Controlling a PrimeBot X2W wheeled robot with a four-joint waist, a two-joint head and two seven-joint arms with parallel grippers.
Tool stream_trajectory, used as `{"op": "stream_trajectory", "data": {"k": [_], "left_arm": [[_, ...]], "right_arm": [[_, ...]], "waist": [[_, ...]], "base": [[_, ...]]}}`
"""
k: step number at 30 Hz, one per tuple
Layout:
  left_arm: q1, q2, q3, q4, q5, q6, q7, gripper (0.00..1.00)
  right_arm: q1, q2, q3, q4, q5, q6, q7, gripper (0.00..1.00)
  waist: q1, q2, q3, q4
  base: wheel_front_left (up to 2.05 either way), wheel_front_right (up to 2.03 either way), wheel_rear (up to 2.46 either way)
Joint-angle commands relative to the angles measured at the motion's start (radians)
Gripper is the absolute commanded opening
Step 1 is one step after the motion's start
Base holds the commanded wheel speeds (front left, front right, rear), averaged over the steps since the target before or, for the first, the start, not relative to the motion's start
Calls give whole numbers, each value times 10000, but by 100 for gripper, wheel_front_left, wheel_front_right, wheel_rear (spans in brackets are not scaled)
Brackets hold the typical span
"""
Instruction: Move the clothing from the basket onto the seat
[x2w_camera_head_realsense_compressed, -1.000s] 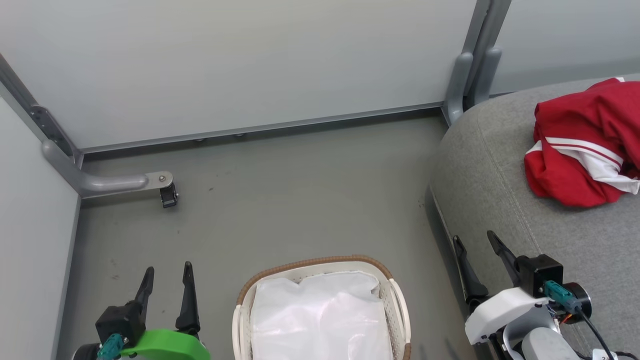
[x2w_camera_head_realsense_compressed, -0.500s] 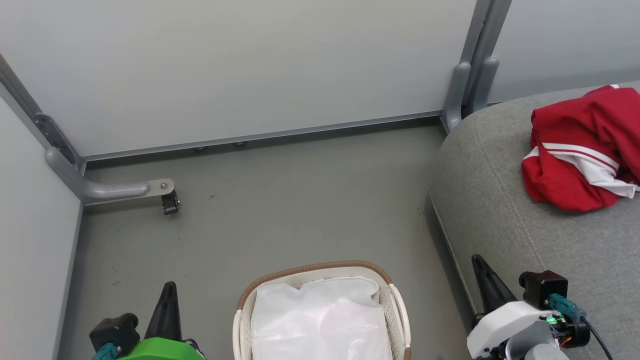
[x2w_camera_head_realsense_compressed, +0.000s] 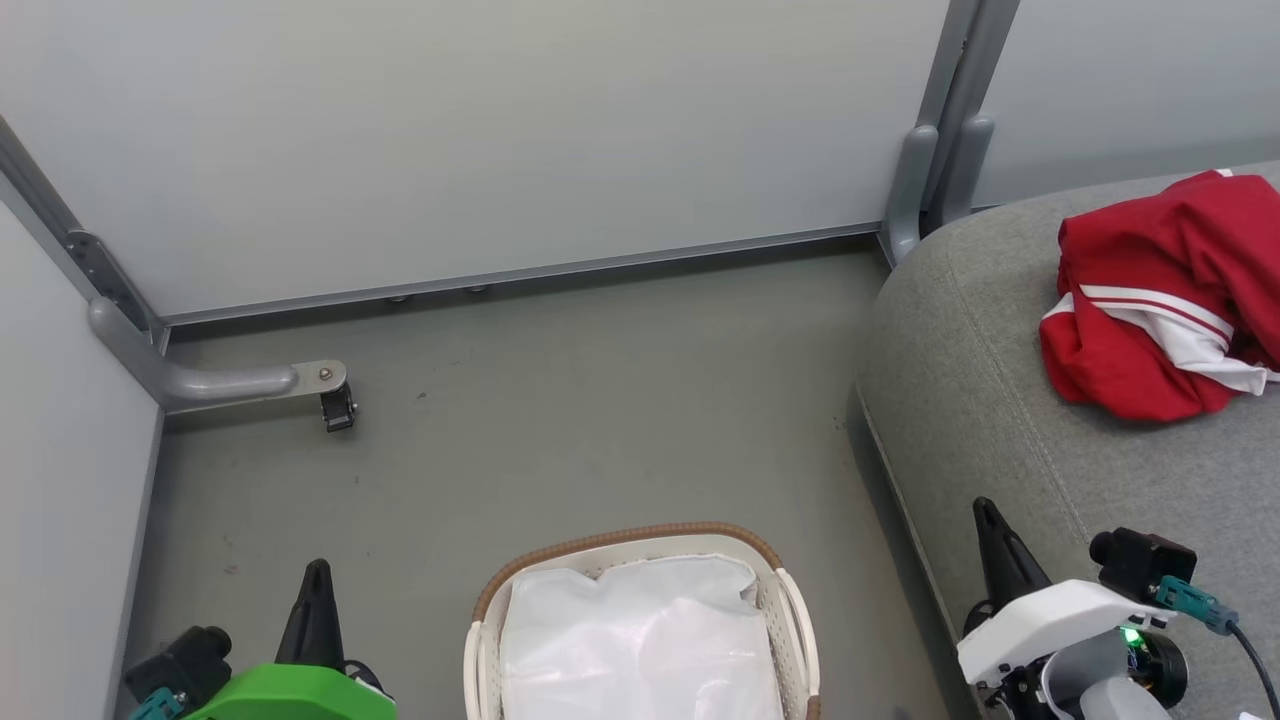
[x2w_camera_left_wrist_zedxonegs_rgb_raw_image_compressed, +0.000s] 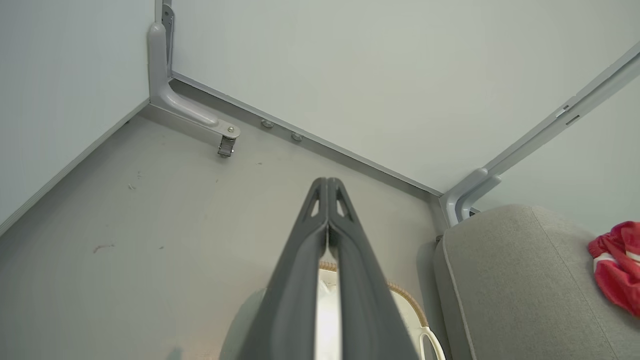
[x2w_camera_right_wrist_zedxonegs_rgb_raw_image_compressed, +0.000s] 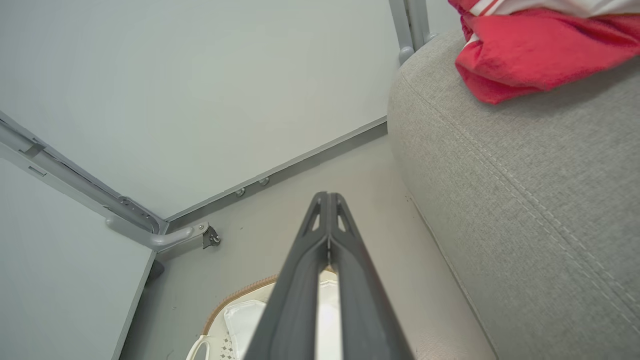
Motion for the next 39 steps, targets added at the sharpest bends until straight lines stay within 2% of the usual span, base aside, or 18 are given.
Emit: {"op": "stream_trajectory", "data": {"k": [1, 20, 39], "left_arm": [[-290, 29, 82, -202, -414, -23, 81, 0], [-502, 42, 362, -511, -2973, -43, 799, 0], [-671, 55, 592, -759, -5071, -61, 1395, 0]], "right_arm": [[-99, -38, -91, -213, 431, -2, 92, 0], [-77, -32, -512, -576, 3122, -4, 803, 0], [-57, -26, -862, -867, 5311, -6, 1399, 0]], "waist": [[1, 0, -2, -4], [1, 0, -33, -55], [1, 0, -64, -105]], "base": [[0, 0, 0], [0, 0, 0], [0, 0, 0]]}}
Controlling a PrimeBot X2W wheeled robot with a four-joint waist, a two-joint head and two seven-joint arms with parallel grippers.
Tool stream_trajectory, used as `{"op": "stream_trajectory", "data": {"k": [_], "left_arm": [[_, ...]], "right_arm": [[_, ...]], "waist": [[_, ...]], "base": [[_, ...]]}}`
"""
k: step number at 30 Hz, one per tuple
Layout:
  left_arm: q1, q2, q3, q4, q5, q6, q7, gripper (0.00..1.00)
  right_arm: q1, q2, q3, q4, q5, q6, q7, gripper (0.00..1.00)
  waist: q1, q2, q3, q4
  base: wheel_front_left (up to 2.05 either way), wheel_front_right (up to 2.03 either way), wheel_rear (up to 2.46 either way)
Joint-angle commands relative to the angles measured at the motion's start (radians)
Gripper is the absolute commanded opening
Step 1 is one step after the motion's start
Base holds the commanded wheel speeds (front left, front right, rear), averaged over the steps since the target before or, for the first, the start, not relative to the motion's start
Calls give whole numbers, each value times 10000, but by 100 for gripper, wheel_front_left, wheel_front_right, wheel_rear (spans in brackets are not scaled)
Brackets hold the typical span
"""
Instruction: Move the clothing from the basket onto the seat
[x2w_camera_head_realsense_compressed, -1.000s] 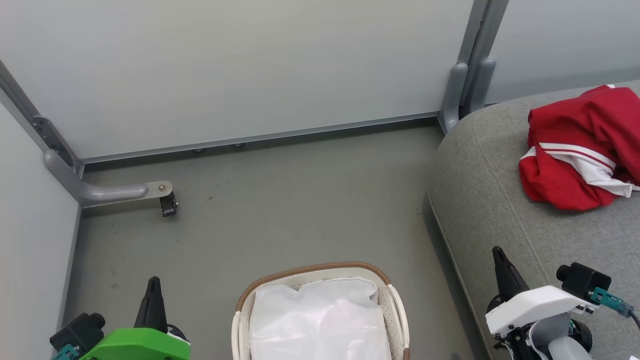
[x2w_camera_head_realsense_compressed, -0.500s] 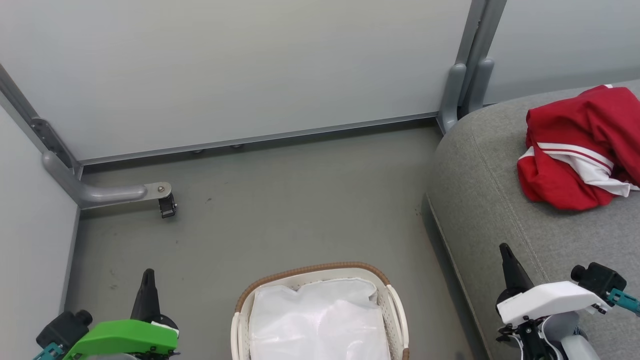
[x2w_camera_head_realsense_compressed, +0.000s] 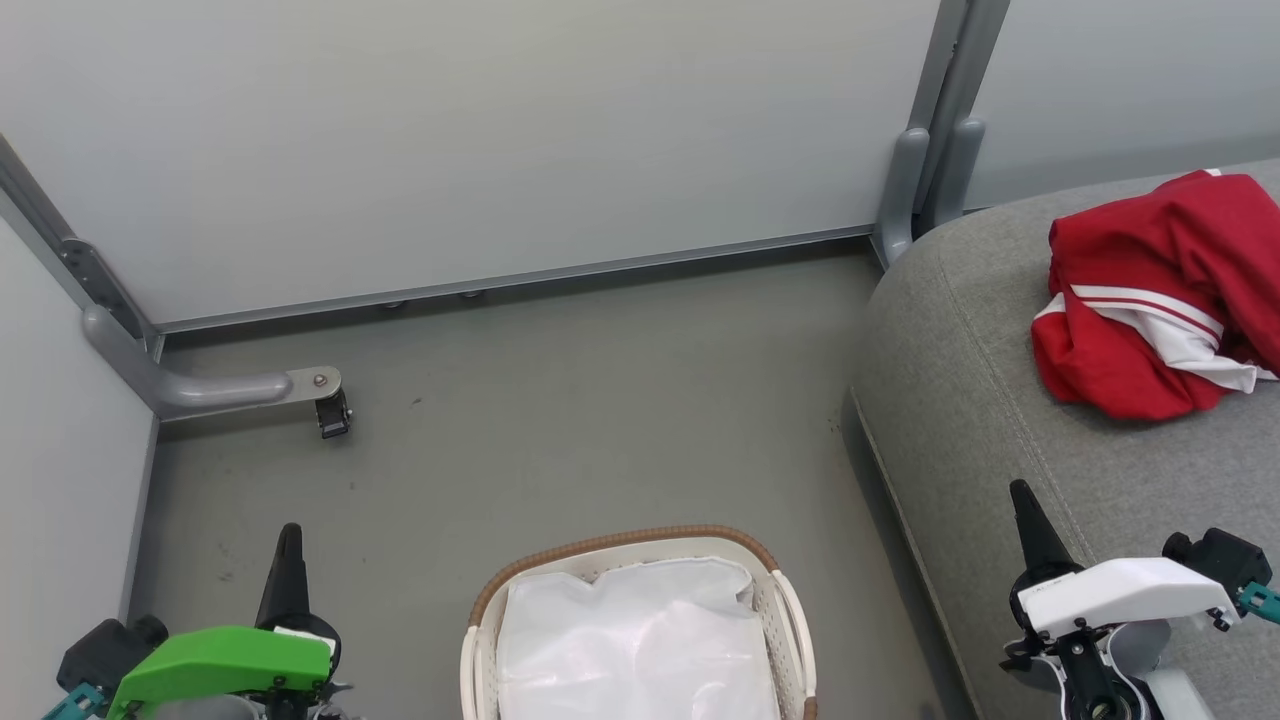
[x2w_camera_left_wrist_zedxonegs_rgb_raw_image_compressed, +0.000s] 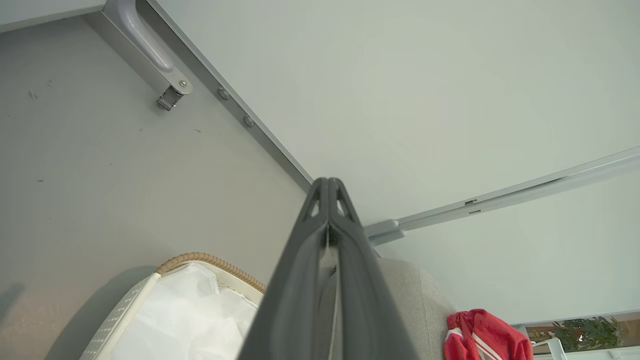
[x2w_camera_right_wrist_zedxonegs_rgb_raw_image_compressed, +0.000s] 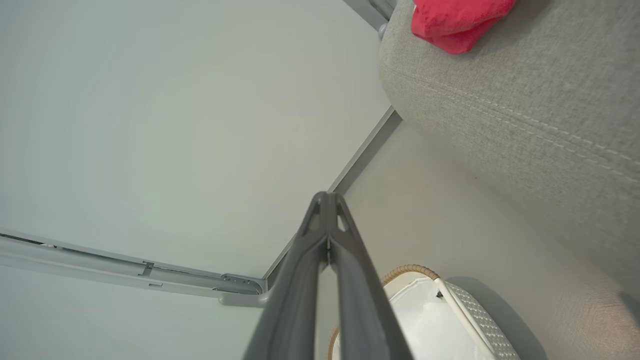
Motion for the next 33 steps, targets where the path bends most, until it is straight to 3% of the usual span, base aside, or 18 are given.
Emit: {"op": "stream_trajectory", "data": {"k": [1, 33], "left_arm": [[-277, 53, 53, -143, -311, -54, 79, 0], [-493, 70, 362, -462, -3097, -83, 867, 0]], "right_arm": [[-56, -41, -77, -155, 301, -6, 97, 0], [-22, -31, -537, -536, 3226, -8, 888, 0]], "waist": [[0, 0, -2, -4], [0, 0, -54, -90]], "base": [[0, 0, 0], [0, 0, 0]]}}
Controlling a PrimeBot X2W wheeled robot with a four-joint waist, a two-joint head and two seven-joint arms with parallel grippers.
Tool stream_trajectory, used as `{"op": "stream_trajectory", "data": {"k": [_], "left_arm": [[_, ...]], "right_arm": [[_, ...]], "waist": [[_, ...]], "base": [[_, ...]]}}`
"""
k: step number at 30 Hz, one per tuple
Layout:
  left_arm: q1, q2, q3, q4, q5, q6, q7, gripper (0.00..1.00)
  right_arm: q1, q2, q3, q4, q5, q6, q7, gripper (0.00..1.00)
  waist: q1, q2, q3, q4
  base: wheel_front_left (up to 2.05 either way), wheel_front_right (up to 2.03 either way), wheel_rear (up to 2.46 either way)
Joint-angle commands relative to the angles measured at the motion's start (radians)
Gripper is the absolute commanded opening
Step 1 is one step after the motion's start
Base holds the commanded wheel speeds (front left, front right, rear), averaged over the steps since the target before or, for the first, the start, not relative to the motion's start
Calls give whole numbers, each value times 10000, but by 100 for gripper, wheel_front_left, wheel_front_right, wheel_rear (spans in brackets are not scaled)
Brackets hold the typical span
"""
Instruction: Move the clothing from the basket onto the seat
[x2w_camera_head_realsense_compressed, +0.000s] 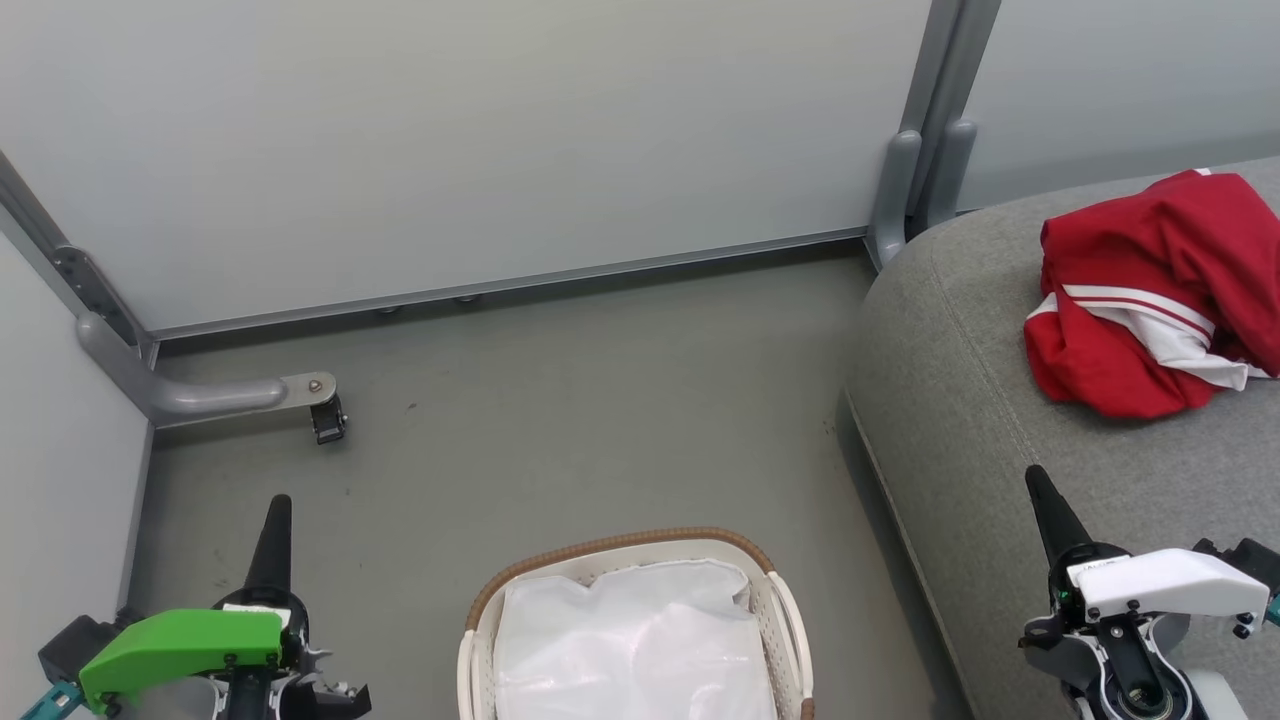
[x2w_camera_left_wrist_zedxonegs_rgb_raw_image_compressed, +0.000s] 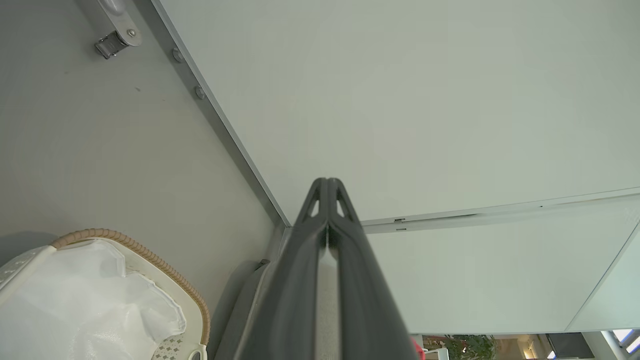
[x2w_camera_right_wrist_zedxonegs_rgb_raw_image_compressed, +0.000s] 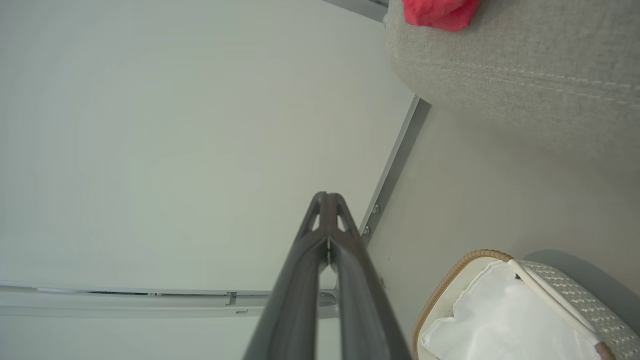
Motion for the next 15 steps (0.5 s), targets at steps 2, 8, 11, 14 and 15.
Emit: {"op": "stream_trajectory", "data": {"k": [2, 8, 11, 14, 15], "left_arm": [[-235, 62, 50, -95, -302, -77, 70, 0], [-266, 64, 100, -139, -737, -67, 191, 0], [-290, 66, 128, -166, -968, -70, 257, 0], [-306, 67, 154, -194, -1160, -71, 306, 0], [-303, 67, 163, -203, -1221, -72, 327, 0]], "right_arm": [[-19, -34, -68, -116, 304, -4, 101, 0], [-13, -32, -140, -169, 754, -3, 226, 0], [-9, -30, -179, -200, 999, -4, 291, 0], [-6, -29, -212, -225, 1197, -4, 344, 0], [-5, -30, -224, -238, 1272, -4, 370, 0]], "waist": [[0, 0, -4, -6], [0, 0, -14, -22], [0, 0, -19, -31], [0, 0, -23, -38], [0, 0, -25, -41]], "base": [[0, 0, 0], [0, 0, 0], [0, 0, 0], [0, 0, 0], [0, 0, 0]]}}
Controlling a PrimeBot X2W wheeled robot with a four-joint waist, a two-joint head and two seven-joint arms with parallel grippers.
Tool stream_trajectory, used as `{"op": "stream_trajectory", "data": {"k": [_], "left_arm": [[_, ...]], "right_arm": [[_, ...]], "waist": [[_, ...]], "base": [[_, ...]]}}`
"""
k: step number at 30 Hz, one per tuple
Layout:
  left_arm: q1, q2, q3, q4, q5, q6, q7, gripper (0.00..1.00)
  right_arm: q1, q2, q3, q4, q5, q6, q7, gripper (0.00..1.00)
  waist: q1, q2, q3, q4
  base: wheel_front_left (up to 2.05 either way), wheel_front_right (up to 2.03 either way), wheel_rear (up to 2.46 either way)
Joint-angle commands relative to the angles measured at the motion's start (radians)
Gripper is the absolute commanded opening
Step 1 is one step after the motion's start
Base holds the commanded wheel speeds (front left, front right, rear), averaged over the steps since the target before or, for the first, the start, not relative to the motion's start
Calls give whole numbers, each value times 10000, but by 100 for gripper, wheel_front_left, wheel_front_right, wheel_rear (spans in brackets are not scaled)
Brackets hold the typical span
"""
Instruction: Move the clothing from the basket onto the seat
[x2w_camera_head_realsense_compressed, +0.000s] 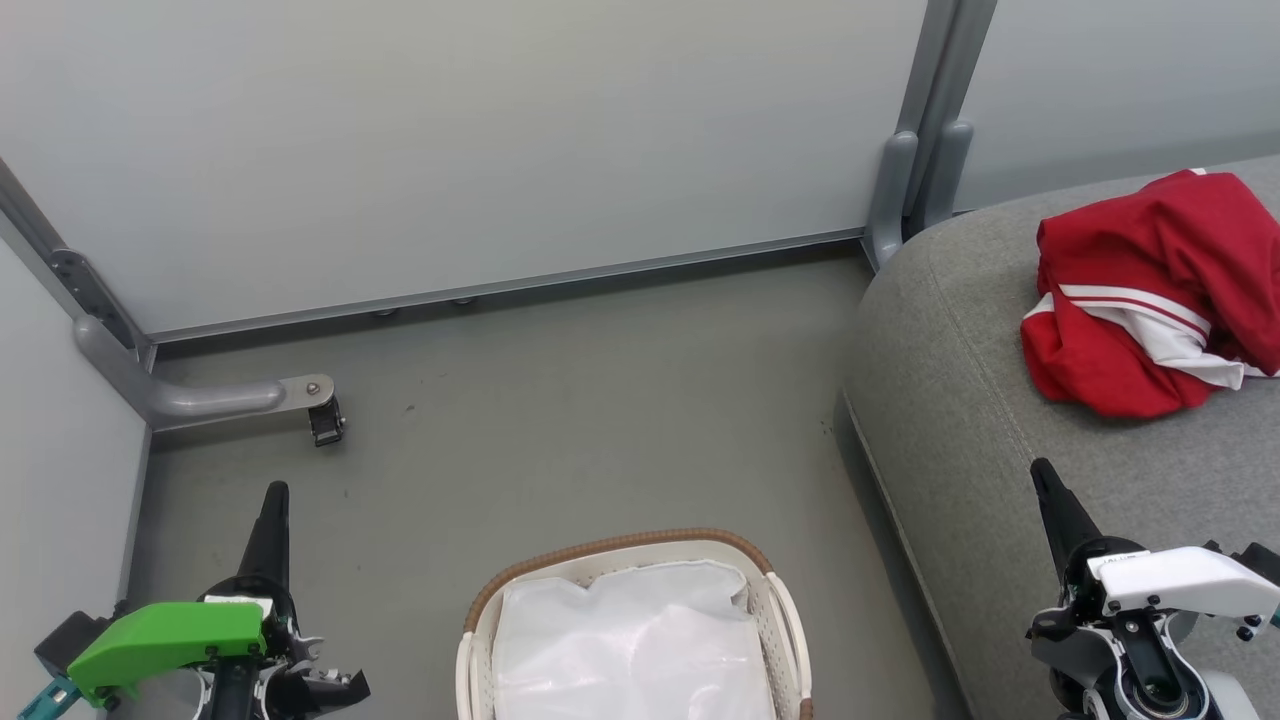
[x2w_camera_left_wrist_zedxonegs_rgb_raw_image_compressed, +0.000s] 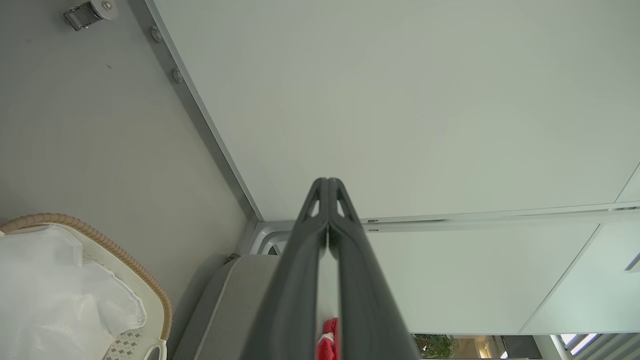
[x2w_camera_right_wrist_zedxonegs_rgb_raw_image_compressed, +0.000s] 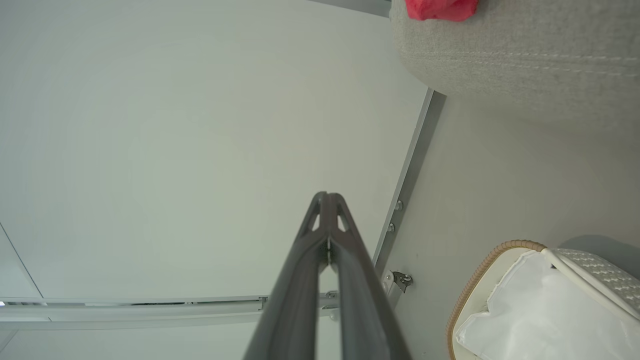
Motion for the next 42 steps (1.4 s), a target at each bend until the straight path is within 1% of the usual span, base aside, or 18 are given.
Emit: {"op": "stream_trajectory", "data": {"k": [1, 18, 42], "left_arm": [[-207, 64, 63, -79, -181, -46, 50, 0], [-286, 70, 179, -199, -1284, -52, 361, 0], [-265, 71, 176, -192, -1277, -50, 377, 0]], "right_arm": [[-3, -32, -64, -88, 201, -2, 83, 0], [17, -26, -239, -228, 1346, -2, 390, 0], [18, -26, -236, -224, 1355, -2, 379, 0]], "waist": [[0, 0, -3, -4], [0, 0, -31, -50], [0, 0, -32, -52]], "base": [[0, 0, 0], [0, 0, 0], [0, 0, 0]]}}
